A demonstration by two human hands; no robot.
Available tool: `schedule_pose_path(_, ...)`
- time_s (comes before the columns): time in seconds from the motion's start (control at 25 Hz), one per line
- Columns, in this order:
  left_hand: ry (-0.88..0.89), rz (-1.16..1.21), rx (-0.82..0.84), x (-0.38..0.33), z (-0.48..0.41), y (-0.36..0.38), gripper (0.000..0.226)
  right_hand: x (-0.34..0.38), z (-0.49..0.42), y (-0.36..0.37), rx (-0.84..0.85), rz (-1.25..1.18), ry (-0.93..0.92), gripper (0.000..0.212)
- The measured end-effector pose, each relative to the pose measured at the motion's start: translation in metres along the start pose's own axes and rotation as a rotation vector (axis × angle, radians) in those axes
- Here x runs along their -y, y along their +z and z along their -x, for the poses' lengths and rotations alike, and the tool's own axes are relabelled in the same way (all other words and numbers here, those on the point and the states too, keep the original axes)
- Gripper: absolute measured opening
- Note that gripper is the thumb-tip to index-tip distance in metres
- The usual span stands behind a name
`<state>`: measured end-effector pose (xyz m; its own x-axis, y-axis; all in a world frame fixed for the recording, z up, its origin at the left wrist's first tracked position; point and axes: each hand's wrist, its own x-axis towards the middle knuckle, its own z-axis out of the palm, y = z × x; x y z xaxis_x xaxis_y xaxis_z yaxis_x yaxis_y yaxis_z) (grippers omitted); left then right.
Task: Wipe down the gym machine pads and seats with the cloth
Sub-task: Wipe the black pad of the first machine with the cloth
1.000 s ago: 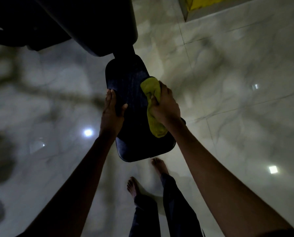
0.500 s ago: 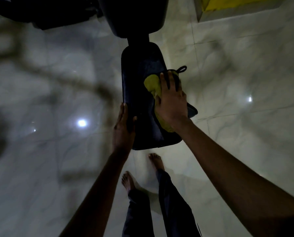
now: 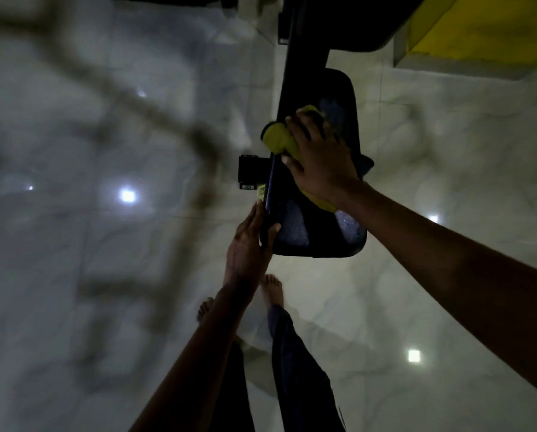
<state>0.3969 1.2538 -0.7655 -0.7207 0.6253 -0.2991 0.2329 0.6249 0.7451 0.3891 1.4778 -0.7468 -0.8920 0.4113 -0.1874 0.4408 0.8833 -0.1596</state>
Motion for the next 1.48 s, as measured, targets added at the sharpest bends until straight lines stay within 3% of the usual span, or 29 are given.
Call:
schedule_pose_path(0.08,-0.023,0.039,-0.008,0.002,0.005,0.001,0.058,-0.002,0.024,0.001,0.081,0.069,-0.263,0.069)
schedule_pose_path(0.16,-0.038,0.093,0.017,0.005,0.005,0.0,0.056,-0.011,0.025,0.0,0.137,0.087,-0.384,0.07)
schedule_pose_path(0.36,-0.167,0.33,0.135,0.013,0.002,-0.009,0.049,0.011,0.02,0.003,-0.047,-0.012,0.097,0.066)
schedule_pose_path(0.52,-0.341,0.706,0.237,0.017,0.0,-0.023,0.037,0.052,0.098,0.02,-0.046,-0.04,0.09,0.069)
schedule_pose_path(0.6,-0.398,0.817,0.311,0.021,-0.004,-0.032,0.046,0.046,0.121,0.021,-0.012,-0.088,0.07,0.071)
schedule_pose_path(0.8,-0.356,0.691,0.453,0.032,-0.02,-0.046,0.083,0.05,0.121,0.025,-0.172,-0.157,0.501,0.064)
schedule_pose_path(0.92,-0.367,0.66,0.431,0.034,-0.031,-0.048,0.089,0.094,0.142,0.038,-0.119,-0.087,0.454,0.072)
schedule_pose_path(1.16,-0.363,0.641,0.431,0.034,-0.038,-0.05,0.083,0.072,0.155,0.04,-0.066,-0.036,0.236,0.074)
schedule_pose_path(1.32,-0.22,0.484,0.401,0.035,-0.025,-0.038,0.041,0.025,0.145,0.03,-0.15,-0.163,0.432,0.072)
schedule_pose_path(1.4,-0.175,0.367,0.354,0.037,-0.017,-0.028,0.047,0.037,0.143,0.033,-0.231,-0.235,0.604,0.069)
schedule_pose_path(1.48,-0.18,0.334,0.297,0.036,-0.011,-0.023,0.051,0.058,0.162,0.042,-0.22,-0.235,0.614,0.069)
